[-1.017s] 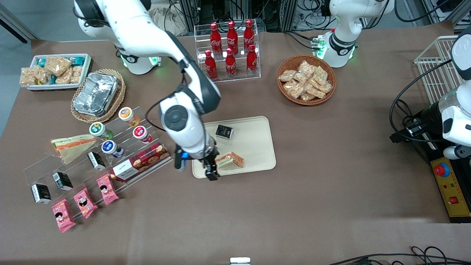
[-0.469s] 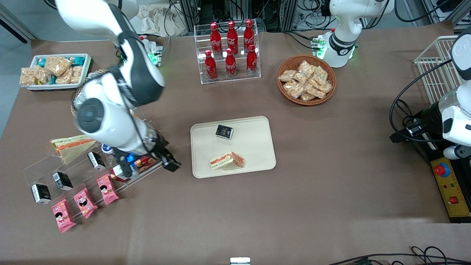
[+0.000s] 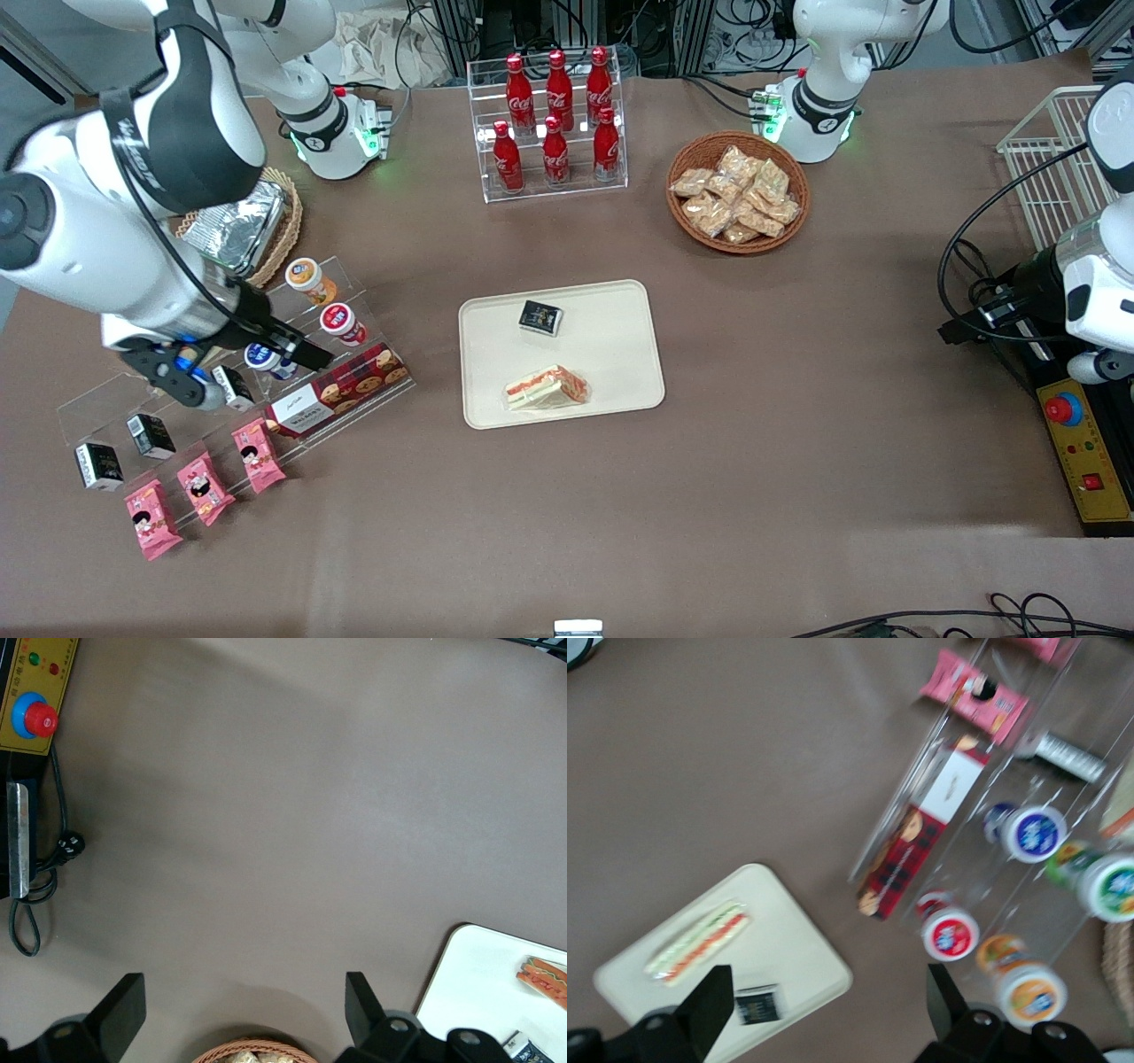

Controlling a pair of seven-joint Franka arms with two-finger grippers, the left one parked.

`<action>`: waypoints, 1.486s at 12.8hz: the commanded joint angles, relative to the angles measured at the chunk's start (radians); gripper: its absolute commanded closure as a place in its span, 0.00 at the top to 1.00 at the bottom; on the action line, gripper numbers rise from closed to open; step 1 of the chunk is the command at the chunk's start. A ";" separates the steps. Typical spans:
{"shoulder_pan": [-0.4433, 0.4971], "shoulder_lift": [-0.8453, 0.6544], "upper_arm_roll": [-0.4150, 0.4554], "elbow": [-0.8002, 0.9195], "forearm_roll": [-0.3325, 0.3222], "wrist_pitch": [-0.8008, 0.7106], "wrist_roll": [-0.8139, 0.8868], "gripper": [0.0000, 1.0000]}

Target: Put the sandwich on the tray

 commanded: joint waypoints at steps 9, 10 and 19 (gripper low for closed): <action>-0.223 -0.114 0.003 -0.061 -0.198 0.023 -0.679 0.96; -0.223 -0.114 -0.017 -0.047 -0.202 0.021 -0.712 0.97; -0.223 -0.108 -0.071 -0.017 -0.171 0.021 -0.701 0.97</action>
